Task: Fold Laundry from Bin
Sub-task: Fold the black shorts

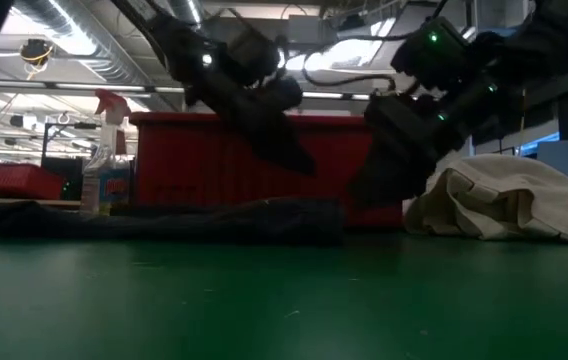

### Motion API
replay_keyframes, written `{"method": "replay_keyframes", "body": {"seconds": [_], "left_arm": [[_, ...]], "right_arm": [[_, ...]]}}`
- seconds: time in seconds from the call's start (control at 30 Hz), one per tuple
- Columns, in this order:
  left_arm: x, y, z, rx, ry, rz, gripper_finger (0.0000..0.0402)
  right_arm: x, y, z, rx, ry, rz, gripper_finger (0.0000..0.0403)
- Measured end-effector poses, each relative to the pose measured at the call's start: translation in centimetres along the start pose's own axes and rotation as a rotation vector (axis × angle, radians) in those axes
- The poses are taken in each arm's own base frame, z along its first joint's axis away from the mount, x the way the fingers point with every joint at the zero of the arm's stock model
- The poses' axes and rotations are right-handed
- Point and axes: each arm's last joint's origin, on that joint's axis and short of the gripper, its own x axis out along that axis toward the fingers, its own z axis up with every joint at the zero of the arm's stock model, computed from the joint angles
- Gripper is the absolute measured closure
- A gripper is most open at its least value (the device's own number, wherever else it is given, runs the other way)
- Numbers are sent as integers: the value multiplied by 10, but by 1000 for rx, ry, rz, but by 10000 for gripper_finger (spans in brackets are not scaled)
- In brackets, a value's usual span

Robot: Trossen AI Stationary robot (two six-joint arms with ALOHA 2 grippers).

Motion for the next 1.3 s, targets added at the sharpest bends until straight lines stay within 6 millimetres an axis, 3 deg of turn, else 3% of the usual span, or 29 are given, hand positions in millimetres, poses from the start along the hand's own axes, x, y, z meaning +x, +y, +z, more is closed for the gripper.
{"method": "replay_keyframes", "body": {"seconds": [0.17,0.4,0.63,1.1,1.2,1.3], "left_arm": [[-6,-8,-13,15,54,24,221],[24,-8,-55,48,100,52,221],[45,-6,-70,53,100,50,221],[47,-6,-72,54,94,35,221],[47,-6,-72,55,92,35,221],[47,-6,-72,56,88,36,221]], "right_arm": [[3,-19,15,332,-19,44,75],[18,-46,8,566,68,40,75],[42,-50,6,628,101,39,75],[73,-53,1,684,110,59,78],[73,-52,3,676,94,67,101],[73,-52,4,647,84,70,148]]}}
